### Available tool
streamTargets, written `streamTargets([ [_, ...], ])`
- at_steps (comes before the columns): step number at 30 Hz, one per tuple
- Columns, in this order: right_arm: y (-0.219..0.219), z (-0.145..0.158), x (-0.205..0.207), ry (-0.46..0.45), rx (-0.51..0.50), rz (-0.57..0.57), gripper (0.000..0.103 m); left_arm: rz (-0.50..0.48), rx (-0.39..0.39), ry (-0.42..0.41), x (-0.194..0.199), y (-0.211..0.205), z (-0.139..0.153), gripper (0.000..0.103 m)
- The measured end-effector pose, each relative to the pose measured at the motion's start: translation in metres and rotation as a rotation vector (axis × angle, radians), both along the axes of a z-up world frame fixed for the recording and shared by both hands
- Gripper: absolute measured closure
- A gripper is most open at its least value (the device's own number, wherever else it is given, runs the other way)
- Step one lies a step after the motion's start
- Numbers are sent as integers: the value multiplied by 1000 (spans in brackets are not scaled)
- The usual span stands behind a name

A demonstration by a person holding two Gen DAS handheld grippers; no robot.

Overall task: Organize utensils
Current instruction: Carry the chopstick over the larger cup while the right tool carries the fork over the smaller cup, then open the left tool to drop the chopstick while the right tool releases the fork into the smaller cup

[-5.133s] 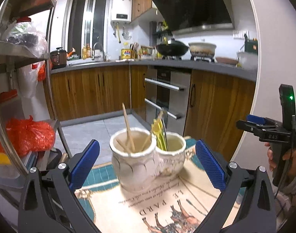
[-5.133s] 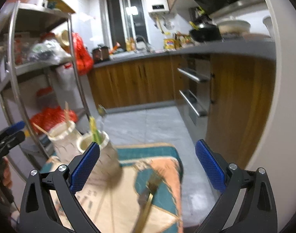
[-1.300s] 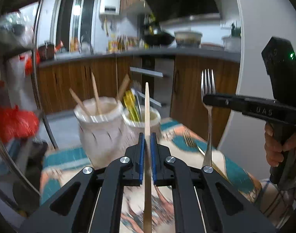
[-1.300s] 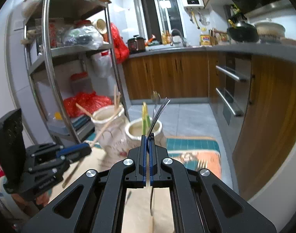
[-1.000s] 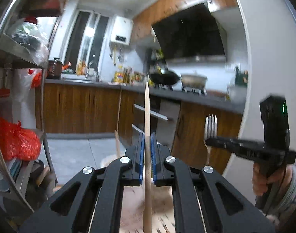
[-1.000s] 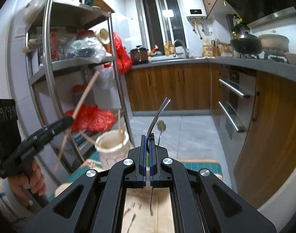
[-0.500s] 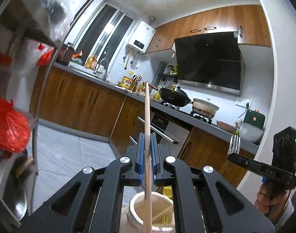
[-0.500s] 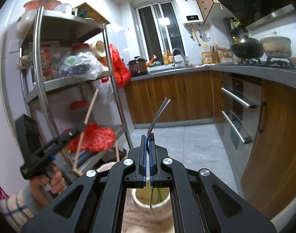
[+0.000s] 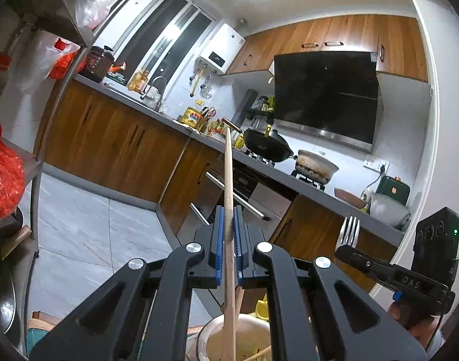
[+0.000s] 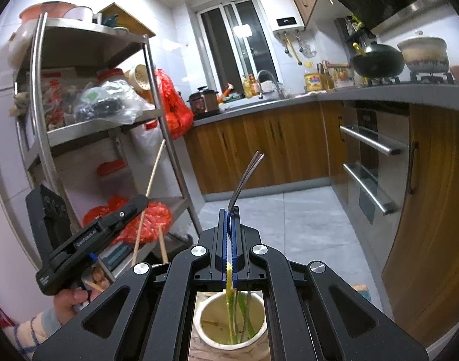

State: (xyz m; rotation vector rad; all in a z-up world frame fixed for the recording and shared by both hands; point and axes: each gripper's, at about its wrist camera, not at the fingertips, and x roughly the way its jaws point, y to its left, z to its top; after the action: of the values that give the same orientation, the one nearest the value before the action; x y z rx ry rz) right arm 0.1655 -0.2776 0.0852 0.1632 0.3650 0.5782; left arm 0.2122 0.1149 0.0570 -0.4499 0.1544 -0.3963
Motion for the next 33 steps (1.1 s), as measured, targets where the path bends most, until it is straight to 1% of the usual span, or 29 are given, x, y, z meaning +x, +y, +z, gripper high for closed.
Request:
streamTargets([
  [4, 3, -11, 2, 17, -5, 4, 100, -28, 27, 6, 0, -1, -7, 97],
  [7, 3, -19, 3, 32, -5, 15, 100, -43, 64, 7, -5, 0, -7, 97],
  [9, 4, -24, 2, 37, -4, 23, 100, -46, 105, 4, -10, 0, -4, 97],
  [12, 4, -29, 1, 44, -6, 29, 100, -19, 208, 8, -20, -4, 1, 97],
  [16, 6, -36, 1, 66, -6, 43, 100, -4, 291, 25, -30, -10, 6, 97],
  [18, 7, -41, 0, 76, -16, 43, 100, 10, 344, 41, -36, -16, 8, 97],
  [20, 7, -44, 1, 91, -19, 42, 100, 10, 369, 62, -39, -18, 8, 97],
  [23, 6, -51, 3, 117, -20, 38, 100, 6, 383, 88, -43, -19, 9, 97],
  [27, 4, -57, 8, 144, -14, 27, 100, 10, 414, 96, -45, -23, 13, 97],
  [33, 3, -63, 16, 176, -17, 15, 100, 29, 406, 113, -43, -21, 17, 97],
])
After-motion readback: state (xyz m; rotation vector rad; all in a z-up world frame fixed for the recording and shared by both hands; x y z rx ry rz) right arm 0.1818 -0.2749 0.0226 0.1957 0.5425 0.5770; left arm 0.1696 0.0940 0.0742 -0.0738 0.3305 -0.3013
